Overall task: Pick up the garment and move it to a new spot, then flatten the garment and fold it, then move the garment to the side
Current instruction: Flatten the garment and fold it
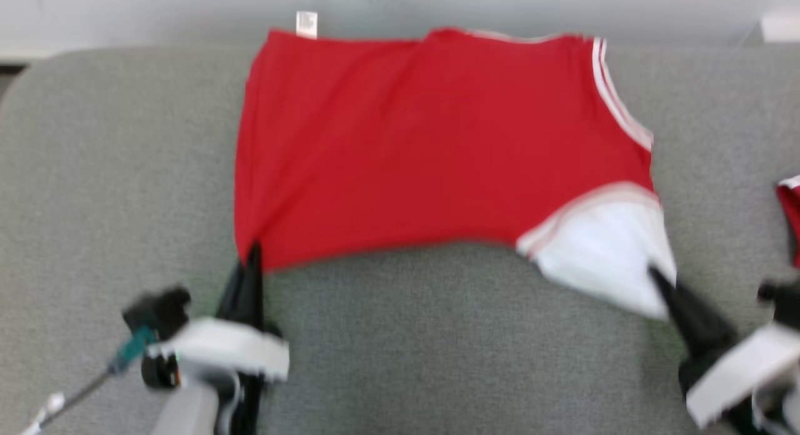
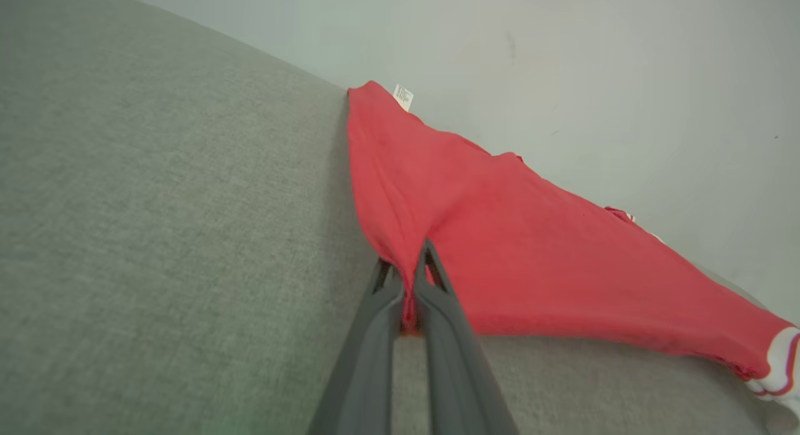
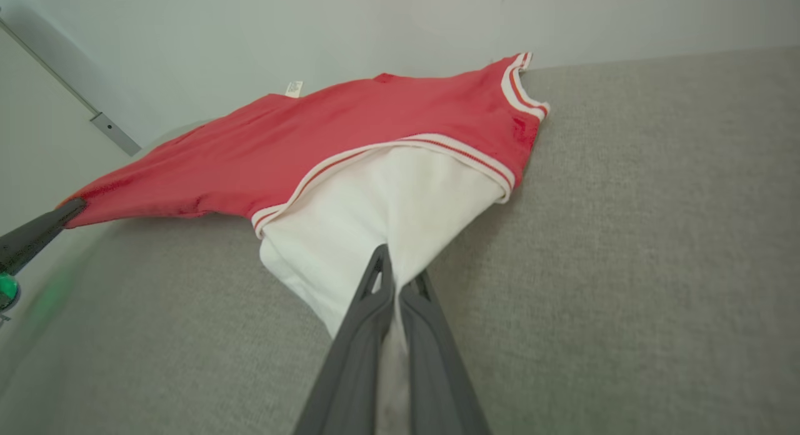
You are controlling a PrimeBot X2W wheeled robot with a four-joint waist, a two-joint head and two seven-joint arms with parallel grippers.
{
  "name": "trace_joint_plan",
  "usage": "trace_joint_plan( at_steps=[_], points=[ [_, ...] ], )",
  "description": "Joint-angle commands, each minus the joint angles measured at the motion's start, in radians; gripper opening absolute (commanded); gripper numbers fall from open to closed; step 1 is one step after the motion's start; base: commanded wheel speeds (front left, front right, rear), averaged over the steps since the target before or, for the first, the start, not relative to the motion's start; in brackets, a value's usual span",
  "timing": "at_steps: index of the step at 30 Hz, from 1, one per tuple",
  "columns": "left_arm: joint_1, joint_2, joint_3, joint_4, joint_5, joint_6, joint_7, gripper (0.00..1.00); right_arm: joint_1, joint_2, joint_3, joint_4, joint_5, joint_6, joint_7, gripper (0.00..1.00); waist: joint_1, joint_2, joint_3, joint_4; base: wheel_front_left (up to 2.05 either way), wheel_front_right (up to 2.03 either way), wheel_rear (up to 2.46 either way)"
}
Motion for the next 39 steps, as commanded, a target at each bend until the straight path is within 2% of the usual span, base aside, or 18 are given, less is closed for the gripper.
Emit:
trace_joint_plan(
  at_steps=[1,4,9,15,18,23,24,28,33,39],
  points=[
    [0.05,0.016,-0.004,-0.018,-0.006,-0.003,0.015,0.0,0.06,-0.021,0.009,-0.008,0.015,0.0,0.009,0.0,0.0002,0.0,-0.057,0.0,0.0,0.0,0.0],
    [0.169,0.038,-0.032,-0.072,0.002,0.001,0.089,0.0,0.179,-0.059,0.029,-0.037,0.027,0.0,0.048,0.0,0.0002,0.0,-0.095,0.003,0.0,0.0,0.0],
    [0.331,0.089,-0.077,-0.239,0.015,0.026,0.275,0.0,0.351,-0.114,0.008,-0.116,0.039,0.0,0.144,0.0,0.0002,0.0,-0.122,0.011,0.0,0.0,0.0],
    [0.389,0.138,-0.085,-0.465,-0.041,0.087,0.567,0.0,0.413,-0.161,-0.09,-0.23,0.031,0.0,0.339,0.0,0.0002,0.0,-0.094,0.016,0.0,0.0,0.0],
    [0.322,0.161,-0.084,-0.545,-0.072,0.117,0.714,0.0,0.371,-0.169,-0.137,-0.295,0.038,0.0,0.475,0.0,0.0002,0.0,-0.068,0.02,0.0,0.0,0.0],
    [0.183,0.197,-0.084,-0.601,-0.122,0.163,0.948,0.0,0.252,-0.175,-0.204,-0.369,0.051,0.0,0.712,0.0,0.0002,0.0,-0.019,0.021,0.0,0.0,0.0],
    [0.183,0.197,-0.084,-0.601,-0.122,0.163,0.948,0.0,0.252,-0.175,-0.204,-0.369,0.051,0.0,0.712,0.0,0.0002,0.0,-0.019,0.021,0.0,0.0,0.0],
    [0.062,0.216,-0.087,-0.62,-0.159,0.189,1.1,0.0,0.128,-0.153,-0.243,-0.389,0.046,0.0,0.883,0.0,0.0002,0.0,0.025,0.017,0.0,0.0,0.0],
    [-0.07,0.225,-0.075,-0.598,-0.173,0.221,1.19,0.0,-0.026,-0.093,-0.276,-0.356,0.001,0.0,1.022,0.0,0.0002,0.0,0.077,0.015,0.0,0.0,0.0],
    [-0.156,0.237,-0.07,-0.547,-0.174,0.249,1.243,0.0,-0.164,-0.019,-0.29,-0.281,-0.069,0.0,1.085,0.0,0.0002,0.0,0.117,0.018,0.0,0.0,0.0]
  ],
)
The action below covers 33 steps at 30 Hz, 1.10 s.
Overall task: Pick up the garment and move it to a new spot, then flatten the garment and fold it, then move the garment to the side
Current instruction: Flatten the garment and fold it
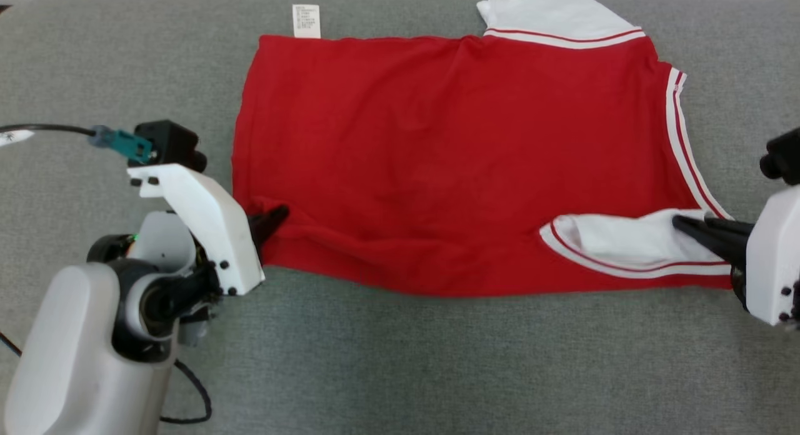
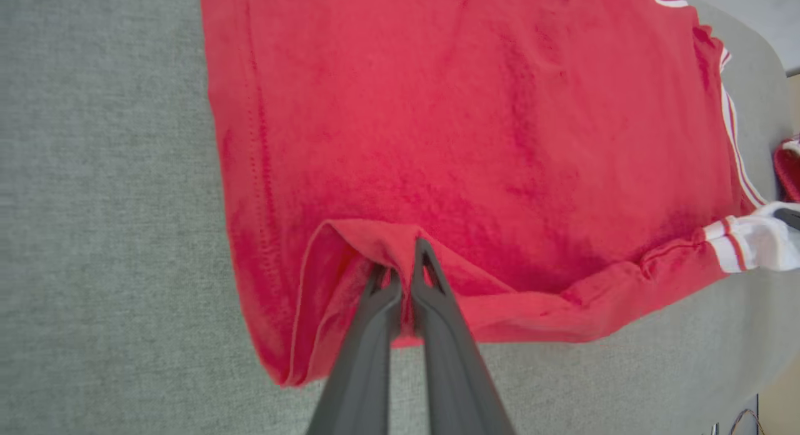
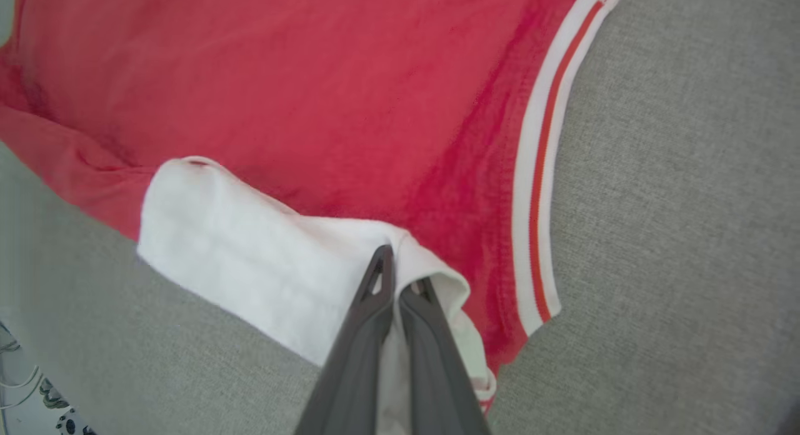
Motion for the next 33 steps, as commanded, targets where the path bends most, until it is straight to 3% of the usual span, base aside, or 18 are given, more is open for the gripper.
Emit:
trace_joint_plan(
  at_steps=[1,3,4,5,7,8,15,23,28,33],
  points=[
    [-0.013,0.004,0.005,0.006,-0.002,0.004,0.003,0.0,-0.016,0.011,-0.001,0.011,-0.013,0.0,0.001,0.0,-0.0002,0.0,0.006,0.004,0.0,0.0,0.0],
    [-0.026,-0.002,0.005,0.02,-0.007,0.012,0.008,0.0,-0.042,0.03,-0.003,0.033,-0.033,0.0,-0.016,0.0,-0.0002,0.0,0.01,0.008,0.0,0.0,0.0],
    [-0.033,-0.004,0.006,0.027,-0.003,0.015,0.002,0.0,-0.055,0.038,-0.002,0.035,-0.048,0.0,-0.037,0.28,-0.0002,0.0,0.011,0.01,0.0,0.0,0.0],
    [-0.037,-0.005,0.007,0.037,0.004,0.021,-0.001,0.18,-0.06,0.049,-0.004,0.047,-0.061,0.0,-0.06,1.0,-0.0002,0.0,0.01,0.012,0.0,0.0,0.0],
    [-0.038,-0.001,0.005,0.053,0.016,0.026,-0.013,0.59,-0.06,0.068,-0.002,0.067,-0.075,0.0,-0.097,1.0,-0.0002,0.0,0.005,0.013,0.0,0.0,0.0],
    [-0.036,0.0,0.009,0.059,0.02,0.028,-0.022,1.0,-0.061,0.073,-0.004,0.073,-0.085,0.0,-0.121,1.0,-0.0002,0.0,0.001,0.012,0.0,0.0,0.0],
    [0.021,-0.004,0.074,0.054,0.008,0.055,-0.109,1.0,0.017,0.053,-0.029,0.061,-0.105,0.0,-0.326,1.0,-0.0002,0.0,-0.052,0.005,0.0,0.0,0.0],
    [0.185,0.016,0.047,-0.049,0.12,0.002,-0.323,1.0,0.237,-0.02,-0.081,0.014,-0.23,0.0,-0.591,1.0,-0.0002,0.0,-0.09,-0.002,0.0,0.0,0.0],
    [0.251,0.017,-0.013,-0.031,0.197,-0.021,-0.422,1.0,0.337,0.006,-0.079,0.063,-0.298,0.0,-0.709,1.0,-0.0002,0.0,-0.078,-0.006,0.0,0.0,0.0],
    [0.238,0.014,-0.04,0.023,0.221,-0.035,-0.461,1.0,0.329,0.044,-0.046,0.131,-0.337,0.0,-0.771,1.0,-0.0002,0.0,-0.058,-0.007,0.0,0.0,0.0]
  ],
)
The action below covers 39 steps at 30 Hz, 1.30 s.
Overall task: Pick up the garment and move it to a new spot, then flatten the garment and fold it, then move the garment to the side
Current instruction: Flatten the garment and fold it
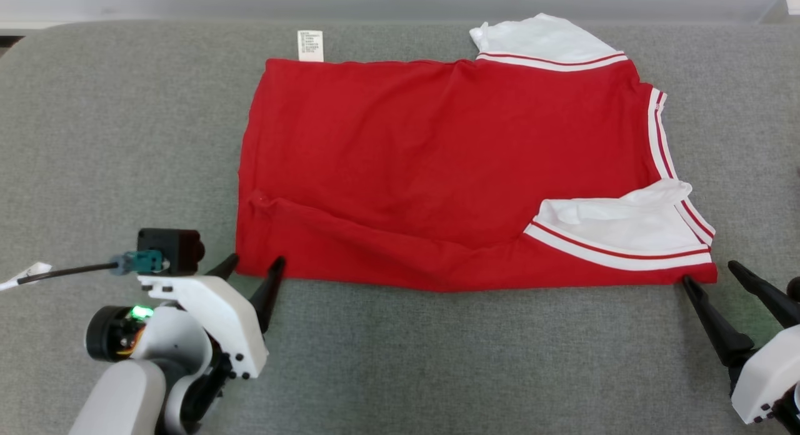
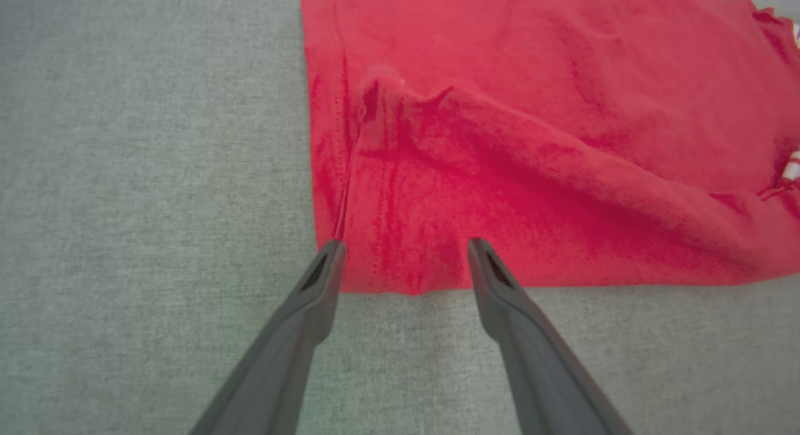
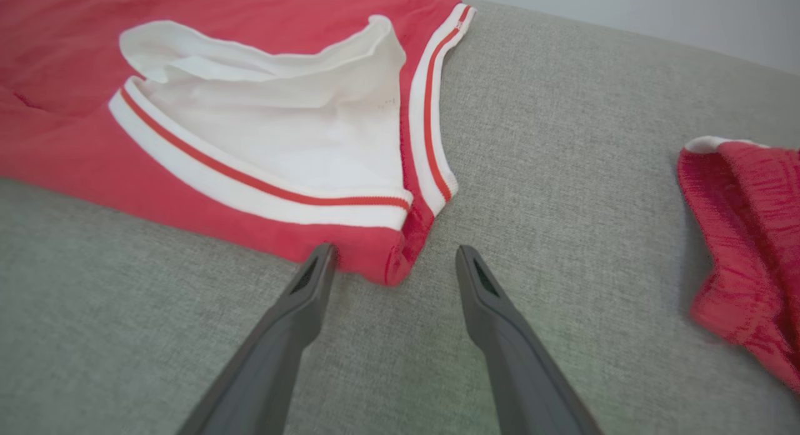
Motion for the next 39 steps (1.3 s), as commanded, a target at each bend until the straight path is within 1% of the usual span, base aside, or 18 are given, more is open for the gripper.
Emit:
trace_joint_plan(
  at_steps=[1,5,9,14,18,19,20,21,22,26,28,31,35,39],
  points=[
    [-0.015,0.007,0.001,0.012,0.014,-0.001,-0.013,1.0,-0.022,0.005,0.003,0.015,-0.007,0.0,-0.01,1.0,0.0,0.0,0.006,-0.001,0.0,0.0,0.0],
    [-0.039,0.012,-0.014,0.057,0.036,-0.006,-0.028,1.0,-0.074,0.032,0.031,0.07,-0.003,0.0,-0.019,1.0,0.0,0.0,0.015,0.0,0.0,0.0,0.0],
    [-0.066,0.011,-0.036,0.101,0.047,-0.014,-0.029,1.0,-0.117,0.04,0.077,0.112,0.008,0.0,0.001,1.0,0.0,0.0,0.018,0.007,0.0,0.0,0.0],
    [-0.087,0.006,-0.061,0.141,0.057,-0.024,-0.024,1.0,-0.14,0.032,0.112,0.129,0.031,0.0,0.011,1.0,0.0,0.0,0.017,0.012,0.0,0.0,0.0],
    [-0.099,0.008,-0.067,0.168,0.055,-0.027,-0.013,1.0,-0.144,0.022,0.136,0.125,0.073,0.0,0.024,1.0,0.0,0.0,0.016,0.011,0.0,0.0,0.0],
    [-0.099,0.002,-0.068,0.178,0.045,-0.03,-0.011,0.6,-0.146,0.018,0.147,0.124,0.084,0.0,0.031,1.0,0.0,0.0,0.014,0.01,0.0,0.0,0.0],
    [-0.099,-0.005,-0.071,0.186,0.032,-0.035,-0.01,0.19,-0.148,0.013,0.156,0.127,0.093,0.0,0.035,0.89,0.0,0.0,0.013,0.009,0.0,0.0,0.0],
    [-0.099,-0.01,-0.075,0.193,0.021,-0.043,-0.008,0.0,-0.153,0.011,0.16,0.132,0.103,0.0,0.039,0.29,0.0,0.0,0.012,0.008,0.0,0.0,0.0],
    [-0.097,-0.016,-0.08,0.199,0.01,-0.053,-0.004,0.0,-0.157,0.01,0.163,0.136,0.115,0.0,0.039,0.0,0.0,0.0,0.009,0.007,0.0,0.0,0.0],
    [-0.086,-0.026,-0.074,0.209,-0.039,-0.082,0.0,0.0,-0.16,-0.007,0.155,0.14,0.181,-0.001,0.04,0.0,0.0,0.0,-0.021,0.007,0.0,0.0,0.0],
    [-0.078,-0.022,-0.059,0.201,-0.065,-0.094,0.011,0.0,-0.152,-0.026,0.145,0.135,0.213,-0.001,0.043,0.0,0.0,0.0,-0.042,0.007,0.0,0.0,0.0],
    [-0.068,-0.009,-0.042,0.182,-0.09,-0.099,0.021,0.0,-0.137,-0.044,0.134,0.125,0.242,-0.001,0.046,0.0,0.0,0.0,-0.067,0.006,0.0,0.0,0.0],
    [-0.004,-0.001,-0.017,0.108,-0.146,-0.104,0.05,0.0,-0.081,-0.087,0.098,0.086,0.296,-0.001,0.071,0.0,0.0,0.0,-0.12,0.005,0.0,0.0,0.0],
    [0.111,0.006,-0.026,-0.007,-0.183,-0.105,0.083,0.0,0.045,-0.121,0.04,0.019,0.344,-0.001,0.096,0.0,0.0,0.0,-0.156,0.011,0.0,0.0,0.0]
  ],
)
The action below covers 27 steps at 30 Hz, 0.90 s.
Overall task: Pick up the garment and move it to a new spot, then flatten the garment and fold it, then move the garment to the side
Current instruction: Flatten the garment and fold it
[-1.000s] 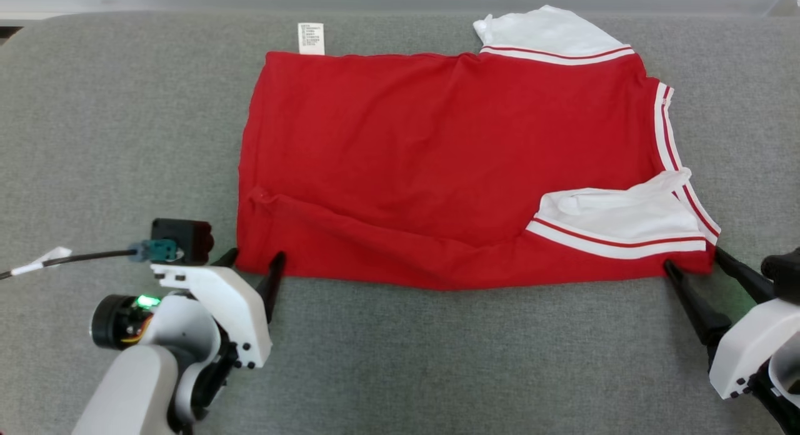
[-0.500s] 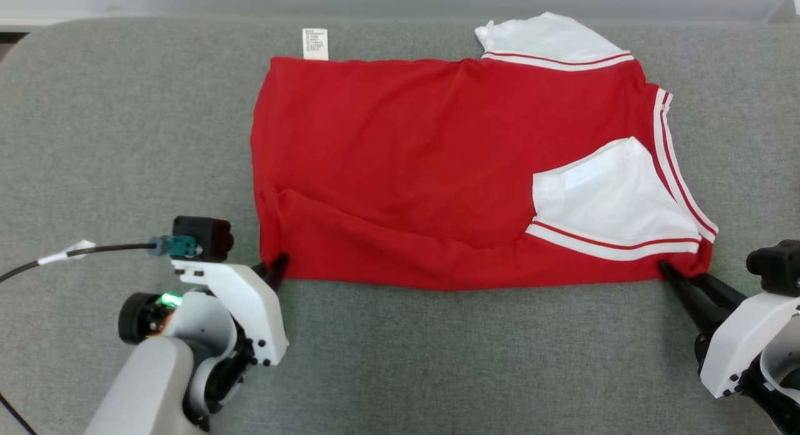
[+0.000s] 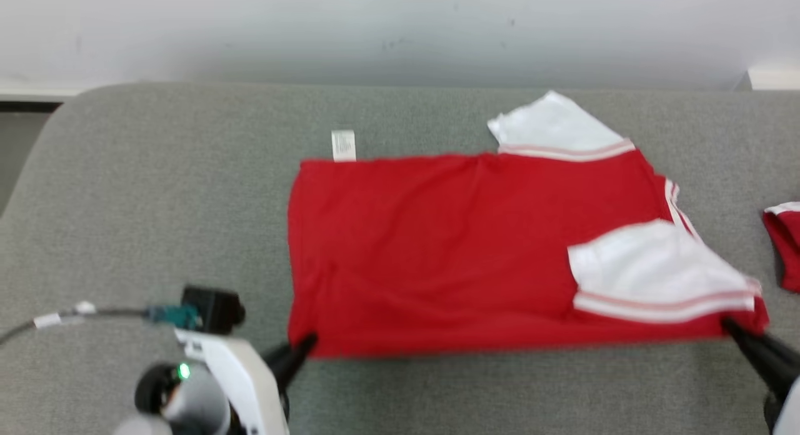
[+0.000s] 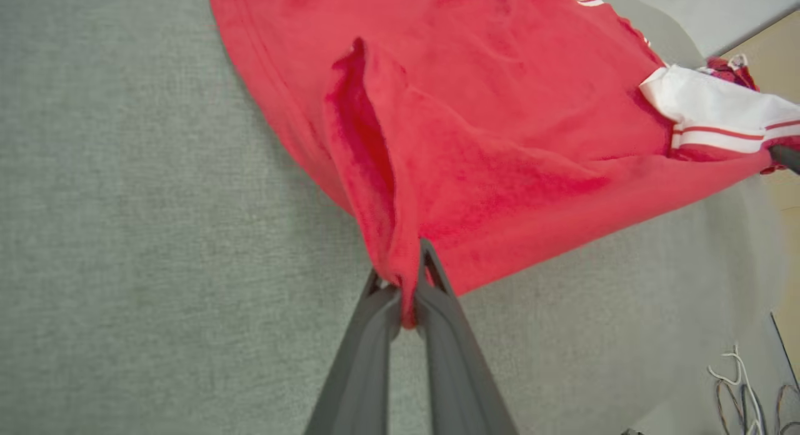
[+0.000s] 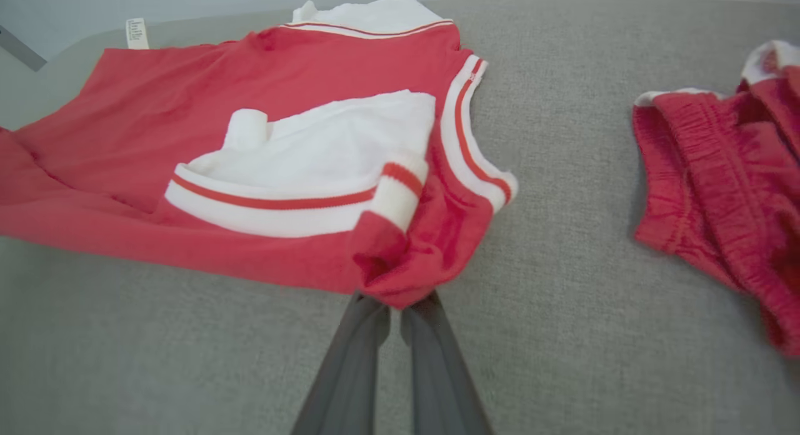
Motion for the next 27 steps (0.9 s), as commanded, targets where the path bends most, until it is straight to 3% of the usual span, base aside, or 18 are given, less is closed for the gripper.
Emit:
trace_joint_plan(
  at_steps=[1,6,7,8,9,10,11,19,23,27],
  points=[
    [0.032,0.006,0.0,-0.01,-0.005,0.003,0.002,0.0,0.035,-0.011,-0.007,-0.006,0.003,-0.003,0.002,0.0,0.0,0.0,-0.014,0.005,0.0,0.0,0.0],
    [0.181,0.013,-0.012,-0.071,0.023,0.034,-0.024,0.0,0.223,0.02,-0.047,-0.069,0.009,-0.003,0.019,0.0,0.0,0.0,-0.021,0.006,0.0,0.0,0.0],
    [0.196,0.011,-0.009,-0.069,0.024,0.039,-0.036,0.0,0.24,0.029,-0.054,-0.068,0.001,-0.003,0.016,0.08,0.0,0.0,-0.021,0.004,0.0,0.0,0.0],
    [0.208,0.008,-0.008,-0.064,0.031,0.043,-0.05,0.0,0.252,0.04,-0.054,-0.066,-0.01,-0.003,0.013,0.35,0.0,0.0,-0.023,0.003,0.0,0.0,0.0],
    [0.216,0.005,-0.009,-0.059,0.036,0.047,-0.061,0.25,0.262,0.05,-0.049,-0.064,-0.015,-0.003,0.017,0.78,0.0,0.0,-0.024,0.002,0.0,0.0,0.0],
    [0.222,0.002,-0.009,-0.055,0.041,0.049,-0.074,0.72,0.27,0.058,-0.044,-0.061,-0.019,-0.003,0.023,1.0,0.0,0.0,-0.025,0.002,0.0,0.0,0.0],
    [0.227,0.001,-0.009,-0.052,0.043,0.051,-0.086,1.0,0.272,0.062,-0.051,-0.056,-0.027,-0.003,0.018,1.0,0.0,0.0,-0.025,0.002,0.0,0.0,0.0],
    [0.183,0.045,0.023,-0.16,0.111,0.074,-0.144,1.0,0.215,-0.02,-0.183,-0.158,-0.044,-0.003,0.048,1.0,0.0,0.0,0.015,0.02,0.0,0.0,0.0],
    [0.055,0.026,0.017,-0.173,0.15,0.077,-0.168,1.0,0.063,-0.047,-0.226,-0.197,-0.109,-0.002,0.087,1.0,0.0,0.0,0.079,0.045,0.0,0.0,0.0],
    [-0.143,-0.026,-0.024,-0.071,0.197,0.073,-0.203,1.0,-0.169,-0.02,-0.18,-0.158,-0.208,-0.002,0.158,1.0,0.0,0.0,0.164,0.092,0.0,0.0,0.0]
  ],
)
